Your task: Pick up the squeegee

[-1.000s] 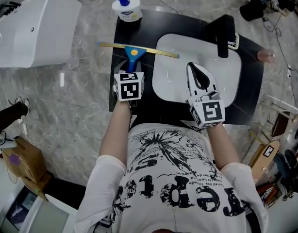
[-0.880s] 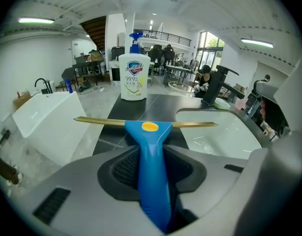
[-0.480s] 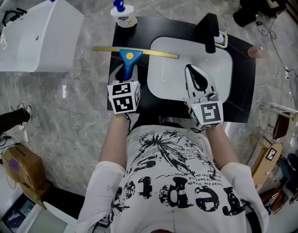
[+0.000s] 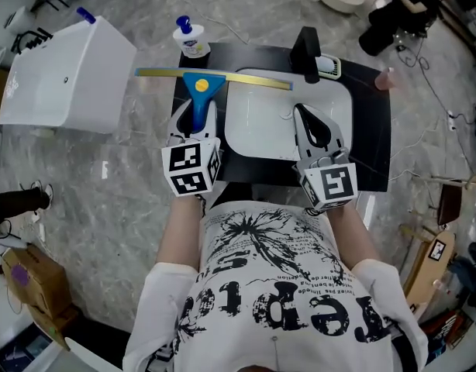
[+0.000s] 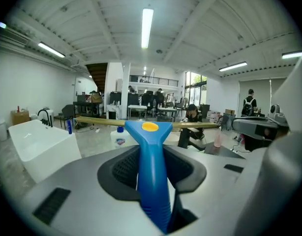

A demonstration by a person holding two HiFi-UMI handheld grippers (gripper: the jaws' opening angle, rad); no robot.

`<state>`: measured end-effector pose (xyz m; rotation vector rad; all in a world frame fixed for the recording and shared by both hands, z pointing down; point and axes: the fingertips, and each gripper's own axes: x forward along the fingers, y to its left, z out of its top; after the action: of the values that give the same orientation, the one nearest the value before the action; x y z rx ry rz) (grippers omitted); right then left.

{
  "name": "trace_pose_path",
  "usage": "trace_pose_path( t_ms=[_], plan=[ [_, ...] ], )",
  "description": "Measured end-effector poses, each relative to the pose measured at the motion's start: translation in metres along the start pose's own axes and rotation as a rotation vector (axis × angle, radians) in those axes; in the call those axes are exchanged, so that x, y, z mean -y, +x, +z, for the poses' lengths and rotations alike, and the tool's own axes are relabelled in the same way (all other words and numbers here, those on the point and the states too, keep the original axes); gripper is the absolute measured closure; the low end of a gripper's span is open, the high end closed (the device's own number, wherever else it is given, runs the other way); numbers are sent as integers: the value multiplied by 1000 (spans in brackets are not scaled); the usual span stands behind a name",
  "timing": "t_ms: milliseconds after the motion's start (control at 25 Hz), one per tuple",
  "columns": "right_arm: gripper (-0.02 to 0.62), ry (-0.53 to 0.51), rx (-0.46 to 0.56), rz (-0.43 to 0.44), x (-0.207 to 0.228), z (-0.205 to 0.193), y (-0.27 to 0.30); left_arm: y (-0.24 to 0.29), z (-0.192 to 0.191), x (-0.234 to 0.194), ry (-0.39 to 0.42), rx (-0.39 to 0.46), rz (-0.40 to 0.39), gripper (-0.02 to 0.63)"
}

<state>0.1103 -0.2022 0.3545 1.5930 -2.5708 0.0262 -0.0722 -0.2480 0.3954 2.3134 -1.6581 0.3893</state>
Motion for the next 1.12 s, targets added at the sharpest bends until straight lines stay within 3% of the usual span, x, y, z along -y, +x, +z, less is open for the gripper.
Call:
trace_pose_path(
  t_ms=[520,1120],
  plan=[
    [581,-68,131,11,4,59,-50,-69,97,45,100,341,-55,469],
    [583,-89,142,-13,7,71,-57,-70,108,51,107,373,-79,469]
  ],
)
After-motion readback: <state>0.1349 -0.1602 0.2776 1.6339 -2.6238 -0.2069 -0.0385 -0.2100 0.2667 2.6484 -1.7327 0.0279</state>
